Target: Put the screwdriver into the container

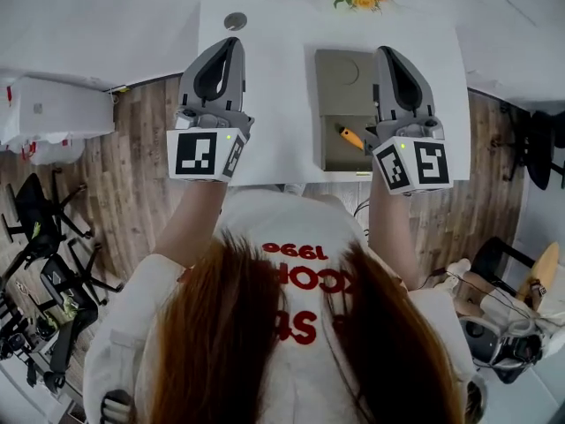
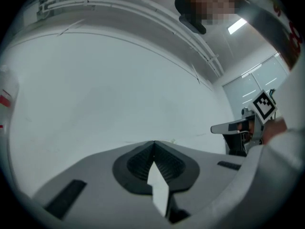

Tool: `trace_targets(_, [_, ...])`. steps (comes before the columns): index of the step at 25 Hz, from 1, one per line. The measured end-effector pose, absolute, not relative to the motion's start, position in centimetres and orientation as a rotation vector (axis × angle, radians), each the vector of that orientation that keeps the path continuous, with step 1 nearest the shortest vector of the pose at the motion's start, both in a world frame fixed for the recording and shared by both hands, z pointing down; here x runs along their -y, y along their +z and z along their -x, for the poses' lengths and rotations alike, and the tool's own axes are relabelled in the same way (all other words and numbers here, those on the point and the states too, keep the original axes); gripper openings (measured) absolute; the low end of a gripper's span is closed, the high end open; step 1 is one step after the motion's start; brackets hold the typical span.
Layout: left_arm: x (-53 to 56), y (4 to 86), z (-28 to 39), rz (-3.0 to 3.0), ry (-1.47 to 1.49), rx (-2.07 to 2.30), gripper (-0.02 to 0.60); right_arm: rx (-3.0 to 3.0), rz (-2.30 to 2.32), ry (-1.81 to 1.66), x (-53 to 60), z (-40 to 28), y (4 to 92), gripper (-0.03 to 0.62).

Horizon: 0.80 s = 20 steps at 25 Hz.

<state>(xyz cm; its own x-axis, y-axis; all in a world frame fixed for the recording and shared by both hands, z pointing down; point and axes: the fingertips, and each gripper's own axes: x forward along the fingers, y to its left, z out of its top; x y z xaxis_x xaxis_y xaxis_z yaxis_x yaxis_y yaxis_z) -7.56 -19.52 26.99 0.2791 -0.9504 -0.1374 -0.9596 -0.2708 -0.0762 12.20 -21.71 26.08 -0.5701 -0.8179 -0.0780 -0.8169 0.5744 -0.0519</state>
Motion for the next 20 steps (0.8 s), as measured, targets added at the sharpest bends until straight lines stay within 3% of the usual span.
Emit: trace_targets(20, [18.3,26.3,11.7,2.316,0.119,-1.871,0.006,-2.755,1.316,0.006,21.7,-8.3,25.0,0.004])
